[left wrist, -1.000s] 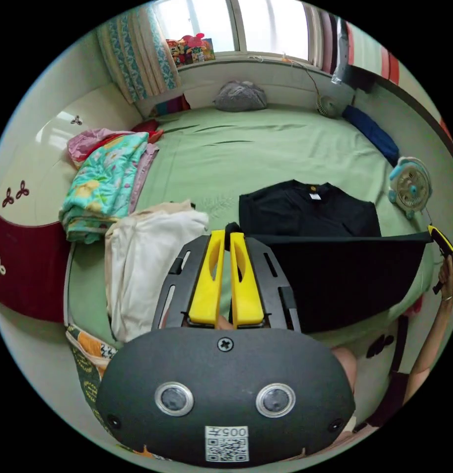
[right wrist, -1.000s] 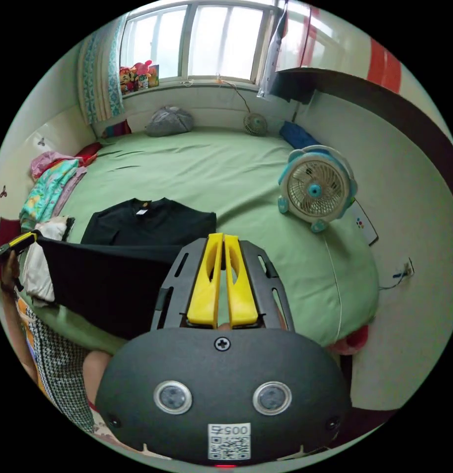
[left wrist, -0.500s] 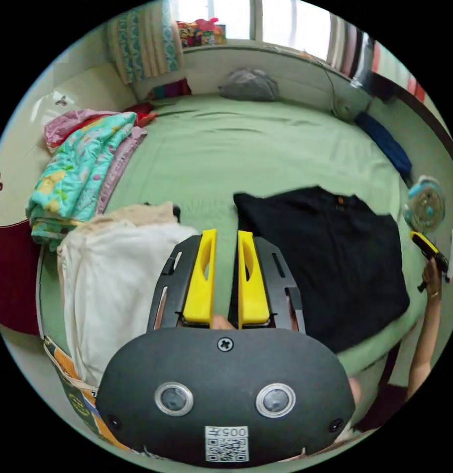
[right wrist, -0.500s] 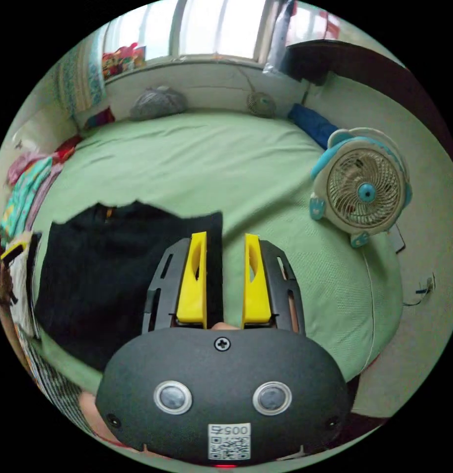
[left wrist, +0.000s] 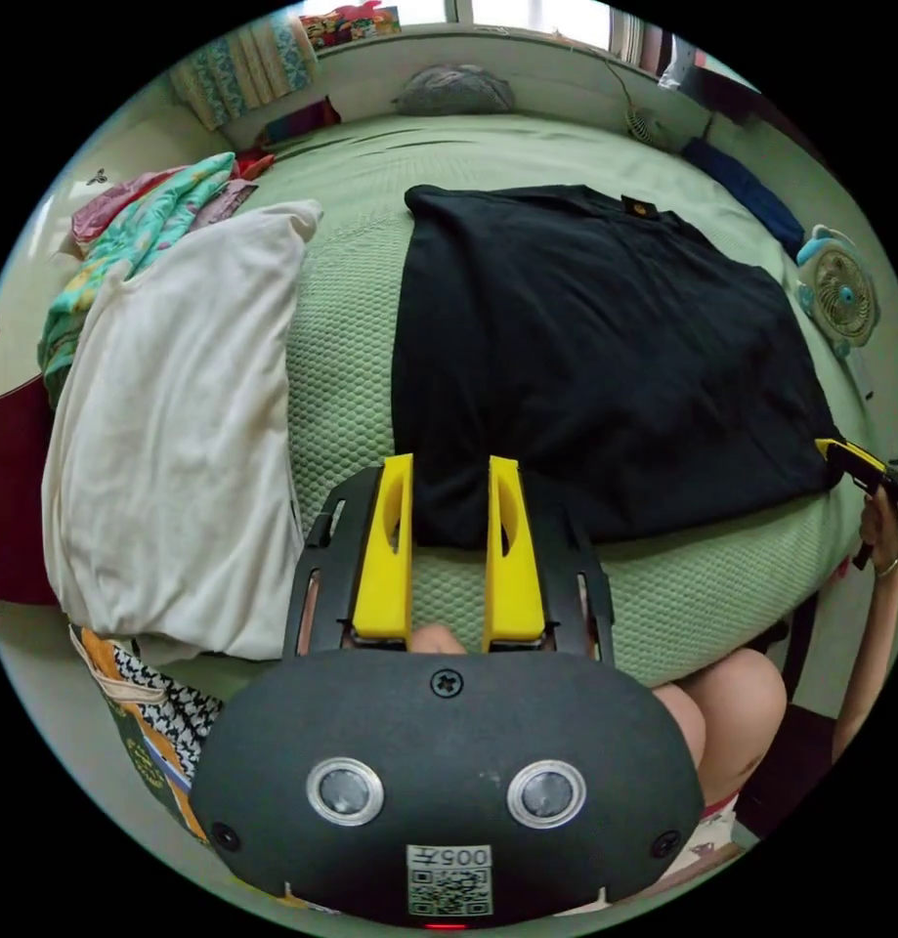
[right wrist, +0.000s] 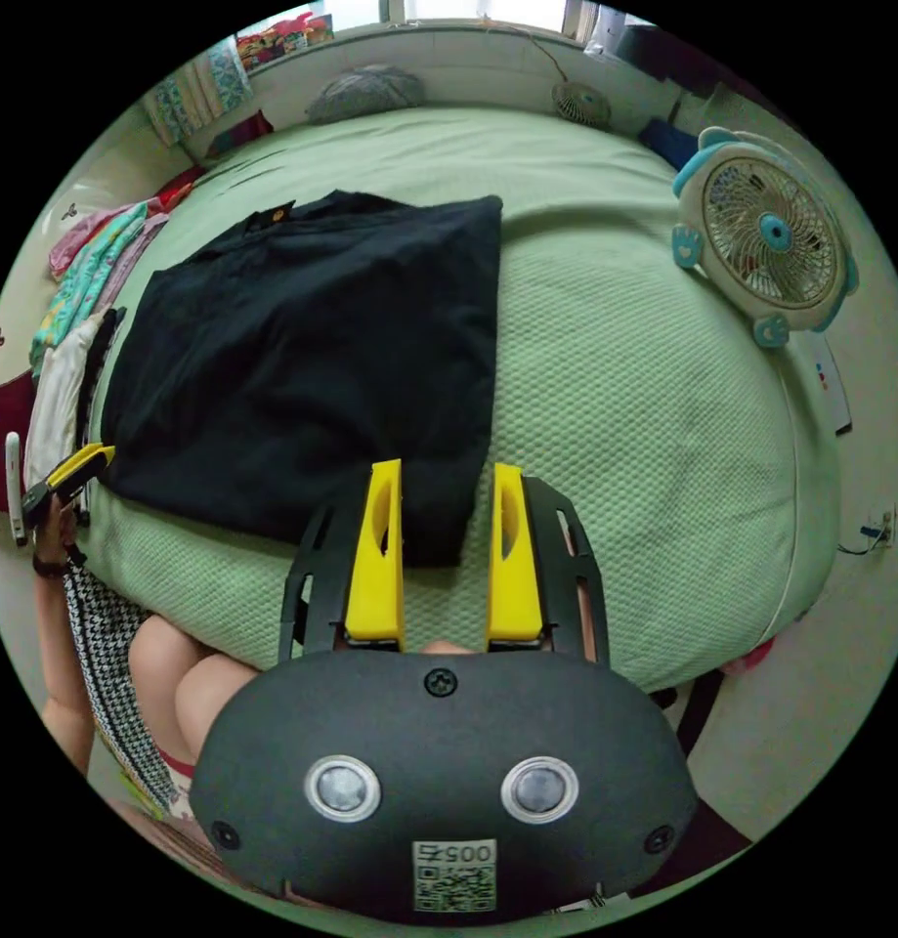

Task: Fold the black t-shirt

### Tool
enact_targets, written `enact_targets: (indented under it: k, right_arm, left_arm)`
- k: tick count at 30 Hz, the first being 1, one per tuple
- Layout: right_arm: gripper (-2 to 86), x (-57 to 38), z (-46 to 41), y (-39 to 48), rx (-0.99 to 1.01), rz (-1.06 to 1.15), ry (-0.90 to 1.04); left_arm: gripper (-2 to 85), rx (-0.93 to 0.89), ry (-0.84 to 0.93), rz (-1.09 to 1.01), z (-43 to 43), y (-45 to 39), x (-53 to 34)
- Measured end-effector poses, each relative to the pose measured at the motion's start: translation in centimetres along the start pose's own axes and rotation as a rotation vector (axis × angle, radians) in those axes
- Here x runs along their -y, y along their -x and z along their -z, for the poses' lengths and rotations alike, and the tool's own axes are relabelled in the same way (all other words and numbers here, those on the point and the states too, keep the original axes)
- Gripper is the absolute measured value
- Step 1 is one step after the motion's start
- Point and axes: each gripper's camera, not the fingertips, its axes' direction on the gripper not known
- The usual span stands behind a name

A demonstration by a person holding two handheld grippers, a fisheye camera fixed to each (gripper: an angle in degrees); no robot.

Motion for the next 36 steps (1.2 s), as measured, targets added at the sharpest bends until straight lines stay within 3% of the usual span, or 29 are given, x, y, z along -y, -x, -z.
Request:
enact_targets:
  k: [6,20,25,28,36]
  right_arm:
    - [-0.5,0.0,-0.9,2.0,-0.071,0.139,0.000]
    - [-1.2,-7.8,0.0,0.2,0.019,0.124,0.084]
    - [-0.5,-10.1,-1.1,-0.1,0.008,0.066,0.099]
    - [2.7,-10.9,-2.0,-0.2,-0.159,0.041,0.136]
    - [10.8,-9.1,1.5,-1.1,-0.111,-0.015,-0.086]
  left_arm:
    - [4.4,0.030,0.013,-0.030,-2.0,-0.9,0.6]
    - [2.9,-0.062,0.066,-0.015,-4.0,0.0,-8.9]
    - [2.7,-0.033,0.146,0.031,-6.1,0.5,-10.7]
    - [1.6,-0.005,0.111,0.052,-5.4,1.3,-11.4]
    - [4.0,0.044,-0.001,0.022,-3.9,1.7,-8.5]
